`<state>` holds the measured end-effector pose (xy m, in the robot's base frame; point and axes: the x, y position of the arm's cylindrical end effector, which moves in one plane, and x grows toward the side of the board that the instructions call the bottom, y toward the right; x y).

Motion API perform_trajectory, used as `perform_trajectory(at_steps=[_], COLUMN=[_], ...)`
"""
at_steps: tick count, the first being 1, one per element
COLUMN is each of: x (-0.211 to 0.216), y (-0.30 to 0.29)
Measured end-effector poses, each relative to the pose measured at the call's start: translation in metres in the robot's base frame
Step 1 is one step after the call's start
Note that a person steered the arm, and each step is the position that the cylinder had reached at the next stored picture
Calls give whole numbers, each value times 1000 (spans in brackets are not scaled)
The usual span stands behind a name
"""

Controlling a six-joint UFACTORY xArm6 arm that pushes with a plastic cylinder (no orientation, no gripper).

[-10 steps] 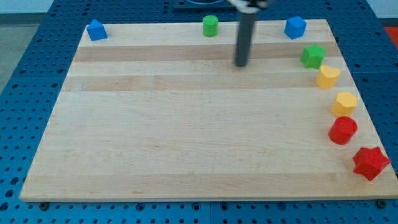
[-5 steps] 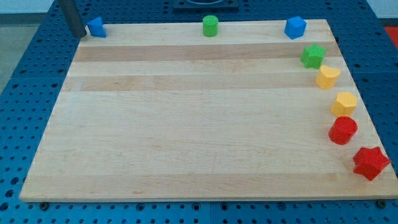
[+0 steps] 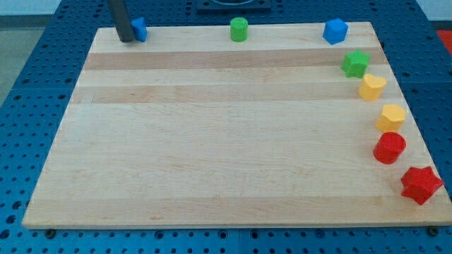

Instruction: Push the blue triangle closer to the blue cube

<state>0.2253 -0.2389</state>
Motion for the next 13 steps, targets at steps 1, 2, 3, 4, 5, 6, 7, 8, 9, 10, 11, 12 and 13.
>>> perform_trajectory(at_steps=[1,2,3,4,5,6,7,8,9,10,11,12,13], x=[-5,-27,-33,-33,-17,1,22,46,57,60,73,88,93], y=[-62,-56,-11,15,45,81,128,169,174,157,160,191,233])
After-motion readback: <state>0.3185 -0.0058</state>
